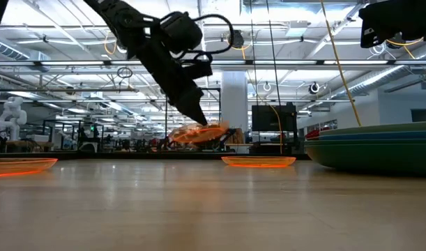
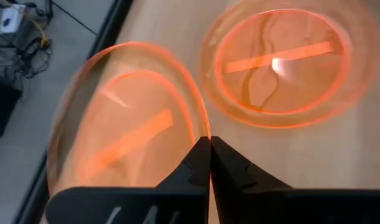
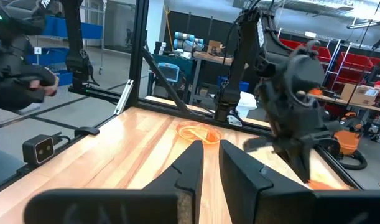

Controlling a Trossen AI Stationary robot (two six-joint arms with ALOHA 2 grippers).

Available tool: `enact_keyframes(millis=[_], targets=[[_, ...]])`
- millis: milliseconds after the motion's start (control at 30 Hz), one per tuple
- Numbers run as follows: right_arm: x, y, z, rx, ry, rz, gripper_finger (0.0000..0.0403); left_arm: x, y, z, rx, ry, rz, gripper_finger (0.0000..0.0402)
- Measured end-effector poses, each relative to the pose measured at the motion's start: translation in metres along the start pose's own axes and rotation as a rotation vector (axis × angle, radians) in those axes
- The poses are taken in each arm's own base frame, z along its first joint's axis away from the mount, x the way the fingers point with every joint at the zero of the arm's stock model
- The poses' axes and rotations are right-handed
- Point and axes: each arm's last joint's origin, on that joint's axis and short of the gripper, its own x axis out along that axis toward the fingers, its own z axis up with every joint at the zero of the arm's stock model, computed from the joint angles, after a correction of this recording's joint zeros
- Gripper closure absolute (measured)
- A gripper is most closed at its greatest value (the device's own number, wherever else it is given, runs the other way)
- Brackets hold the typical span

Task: Stack plastic plates
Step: Stack the top orange plate on top of the pink plate

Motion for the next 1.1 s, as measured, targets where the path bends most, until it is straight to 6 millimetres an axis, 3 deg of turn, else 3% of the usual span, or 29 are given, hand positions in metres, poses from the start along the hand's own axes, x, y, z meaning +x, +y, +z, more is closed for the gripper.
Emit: enact_keyframes(millis=[533, 700, 900, 1100], targets=[[0.000, 0.000, 0.002, 0.010, -0.020, -0.009, 0.0355, -0.036, -0.070, 0.030, 0.021, -0.248, -0.132, 0.0398], [0.002, -0.003, 0.001, 0.053, 0.007, -0.095, 0.0355, -0.046, -0.089, 0.037, 0.023, -0.325, -0.172, 0.0398], [0.016, 0.000, -0.001, 0.012, 0.058, -0.103, 0.0355, -0.055, -0.103, 0.041, -0.003, -0.376, -0.211, 0.0398], [0.041, 0.001, 0.014, 0.002, 0.164, -0.088, 0.0355, -0.061, -0.117, 0.037, 0.006, -0.353, -0.249, 0.0398]])
